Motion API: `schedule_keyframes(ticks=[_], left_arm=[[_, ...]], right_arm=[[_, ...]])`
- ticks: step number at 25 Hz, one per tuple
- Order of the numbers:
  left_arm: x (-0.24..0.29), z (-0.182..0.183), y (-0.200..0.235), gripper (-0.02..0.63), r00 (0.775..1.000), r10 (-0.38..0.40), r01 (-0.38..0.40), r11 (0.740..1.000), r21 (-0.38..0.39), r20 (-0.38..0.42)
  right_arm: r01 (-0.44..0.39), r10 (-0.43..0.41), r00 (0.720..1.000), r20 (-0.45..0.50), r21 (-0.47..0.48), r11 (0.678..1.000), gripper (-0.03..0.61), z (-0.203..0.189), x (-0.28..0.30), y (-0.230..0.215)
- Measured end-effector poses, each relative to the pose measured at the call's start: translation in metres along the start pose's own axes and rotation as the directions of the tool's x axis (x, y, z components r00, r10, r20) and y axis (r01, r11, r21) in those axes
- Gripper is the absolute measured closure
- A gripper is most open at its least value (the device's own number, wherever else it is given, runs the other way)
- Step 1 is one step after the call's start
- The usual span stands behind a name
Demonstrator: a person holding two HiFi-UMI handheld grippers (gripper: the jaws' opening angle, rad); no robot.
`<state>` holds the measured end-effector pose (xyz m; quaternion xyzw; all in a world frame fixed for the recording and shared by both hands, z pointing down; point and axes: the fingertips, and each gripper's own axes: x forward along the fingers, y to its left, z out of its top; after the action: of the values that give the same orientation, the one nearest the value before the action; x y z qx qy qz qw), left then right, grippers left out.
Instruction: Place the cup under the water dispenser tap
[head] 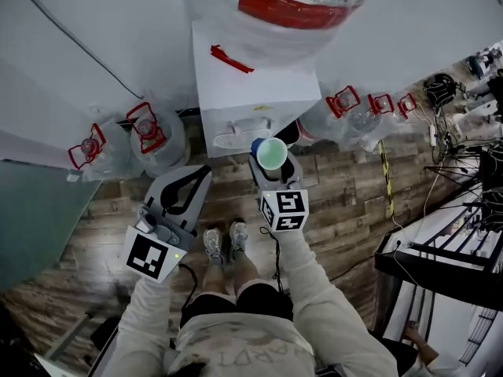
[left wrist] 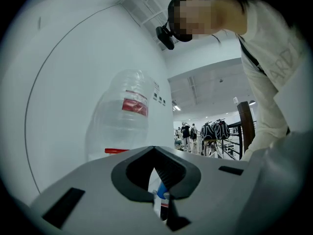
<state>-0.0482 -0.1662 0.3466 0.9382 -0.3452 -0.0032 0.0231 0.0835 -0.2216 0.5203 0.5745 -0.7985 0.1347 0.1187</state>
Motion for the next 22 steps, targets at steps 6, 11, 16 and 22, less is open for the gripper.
schedule_keyframes(ticks=[6,11,16,22], left_arm=[[0.008,-0.034,0.0,0.609,1.0,-0.004,0.004,1.0,-0.018,-0.03],[0.011,-0.065,0.006,0.609,0.998,-0.003,0.002,1.0,-0.014,-0.055],[0.015,-0.09,0.006,0.609,0.997,-0.002,0.001,1.0,-0.012,-0.073],[0.019,-0.111,0.011,0.609,0.997,0.024,-0.026,0.999,-0.023,-0.077]], right_arm=[[-0.013,0.012,0.998,-0.062,-0.014,1.0,0.284,-0.046,0.034,-0.009],[-0.013,0.011,0.996,-0.093,-0.015,1.0,0.282,-0.08,0.06,-0.016],[-0.013,0.01,0.992,-0.122,-0.028,1.0,0.282,-0.11,0.079,-0.024],[-0.022,0.013,0.986,-0.166,-0.055,0.998,0.282,-0.14,0.106,-0.033]])
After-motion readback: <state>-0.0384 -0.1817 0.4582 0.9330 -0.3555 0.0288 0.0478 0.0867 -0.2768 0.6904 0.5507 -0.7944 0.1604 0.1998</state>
